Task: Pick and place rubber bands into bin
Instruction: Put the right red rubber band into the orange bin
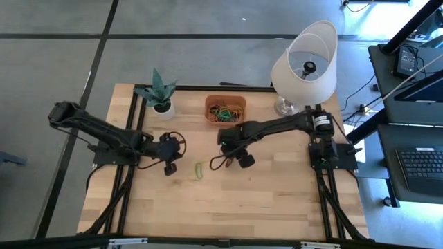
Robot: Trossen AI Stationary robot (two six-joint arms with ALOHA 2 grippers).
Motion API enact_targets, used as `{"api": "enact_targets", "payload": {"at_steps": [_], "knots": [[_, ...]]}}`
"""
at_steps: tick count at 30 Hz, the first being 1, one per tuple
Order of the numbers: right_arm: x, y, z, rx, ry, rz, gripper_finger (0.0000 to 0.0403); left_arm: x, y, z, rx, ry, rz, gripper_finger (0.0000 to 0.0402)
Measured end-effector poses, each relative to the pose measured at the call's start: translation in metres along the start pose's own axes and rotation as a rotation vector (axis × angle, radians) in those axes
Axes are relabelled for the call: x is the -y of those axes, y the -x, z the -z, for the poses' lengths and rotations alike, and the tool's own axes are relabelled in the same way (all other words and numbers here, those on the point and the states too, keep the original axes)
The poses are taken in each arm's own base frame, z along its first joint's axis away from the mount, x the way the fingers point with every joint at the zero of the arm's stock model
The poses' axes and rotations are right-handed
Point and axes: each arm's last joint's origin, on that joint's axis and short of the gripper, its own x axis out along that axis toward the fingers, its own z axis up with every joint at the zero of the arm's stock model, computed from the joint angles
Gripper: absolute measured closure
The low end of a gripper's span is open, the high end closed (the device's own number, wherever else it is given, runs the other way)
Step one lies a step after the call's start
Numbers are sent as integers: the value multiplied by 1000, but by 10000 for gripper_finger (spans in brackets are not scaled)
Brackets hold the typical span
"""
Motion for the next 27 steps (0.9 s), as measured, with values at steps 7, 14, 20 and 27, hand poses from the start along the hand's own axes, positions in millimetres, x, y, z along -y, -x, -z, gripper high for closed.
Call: {"api": "enact_targets", "payload": {"at_steps": [7, 14, 20, 27], "knots": [[-1, -25, 0, -63, 6, -2, 266, -2, 2, 18, 10, 18, -7, 399], [-4, -33, 1, -90, 11, -13, 323, -5, 3, 27, 4, 21, 3, 398], [-7, -34, 0, -85, -19, -33, 394, -5, 4, 27, 5, -23, 6, 398], [-5, 4, 4, -24, -207, -23, 400, -7, 5, 30, -21, -54, -11, 398]]}}
